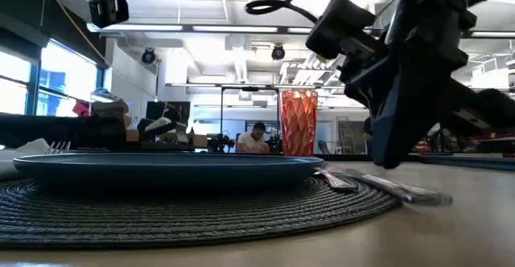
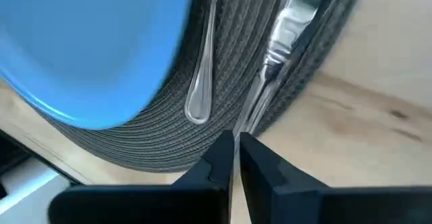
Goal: Set table place
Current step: Put the spoon on the table mat, then put the table knife on the table mat
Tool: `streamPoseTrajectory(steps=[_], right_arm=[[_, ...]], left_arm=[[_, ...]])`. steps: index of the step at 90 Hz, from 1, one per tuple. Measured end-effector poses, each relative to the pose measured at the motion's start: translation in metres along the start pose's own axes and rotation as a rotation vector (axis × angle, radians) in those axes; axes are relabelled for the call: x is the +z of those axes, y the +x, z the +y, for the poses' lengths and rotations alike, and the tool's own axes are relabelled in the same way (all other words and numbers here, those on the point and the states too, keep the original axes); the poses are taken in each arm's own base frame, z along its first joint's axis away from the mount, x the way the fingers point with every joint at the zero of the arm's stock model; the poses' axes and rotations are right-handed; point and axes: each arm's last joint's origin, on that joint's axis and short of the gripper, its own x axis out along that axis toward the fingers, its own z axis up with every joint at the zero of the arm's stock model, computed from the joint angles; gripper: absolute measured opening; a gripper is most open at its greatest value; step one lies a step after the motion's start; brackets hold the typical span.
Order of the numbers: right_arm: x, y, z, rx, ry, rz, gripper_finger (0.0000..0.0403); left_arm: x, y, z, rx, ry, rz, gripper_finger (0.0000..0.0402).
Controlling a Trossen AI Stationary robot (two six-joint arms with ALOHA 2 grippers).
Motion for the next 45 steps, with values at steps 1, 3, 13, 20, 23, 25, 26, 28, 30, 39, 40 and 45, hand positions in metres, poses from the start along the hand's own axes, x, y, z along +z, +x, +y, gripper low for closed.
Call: streamPoseTrajectory(steps=[1,3,13,20,23,25,26,28,30,39,40,45], right_arm=[[0.000,-0.001,0.001,-0.001,-0.003,-0.001,0.0021],[0.001,-0.004,0.003,-0.003,-0.007,-0.004,0.0028],[0.008,-0.021,0.010,-0.030,-0.054,-0.019,0.0068],[0.014,-0.039,0.013,-0.063,-0.100,-0.042,0.0092],[0.018,-0.048,0.015,-0.065,-0.132,-0.047,0.0100],[0.020,-0.055,0.016,-0.058,-0.158,-0.049,0.0104],[0.021,-0.059,0.017,-0.052,-0.173,-0.051,0.0106],[0.023,-0.067,0.018,-0.038,-0.205,-0.053,0.0109],[0.025,-0.075,0.020,-0.020,-0.240,-0.054,0.0111],[0.035,-0.114,0.020,0.043,-0.421,-0.054,0.0113],[0.037,-0.118,0.019,0.043,-0.442,-0.057,0.0113],[0.043,-0.140,0.013,0.038,-0.547,-0.079,0.0113]], left_arm=[[0.000,0.000,0.000,0.000,0.000,0.000,0.0050],[0.000,0.000,0.000,0.000,0.000,0.001,0.0050],[0.000,0.000,0.000,0.000,-0.010,0.000,0.0051],[0.000,0.000,0.000,0.001,-0.032,0.000,0.0050],[0.000,0.000,0.000,0.001,-0.042,0.000,0.0050],[0.000,0.000,0.000,0.000,-0.045,0.000,0.0050],[0.000,0.000,0.000,0.000,-0.046,0.000,0.0051],[0.000,0.000,0.000,0.000,-0.049,-0.001,0.0051],[0.000,0.000,0.000,0.001,-0.052,-0.001,0.0051],[0.000,0.000,0.000,0.010,-0.054,-0.013,0.0050],[0.000,0.000,0.000,0.011,-0.054,-0.014,0.0051],[0.001,0.000,0.000,0.019,-0.058,-0.024,0.0050]])
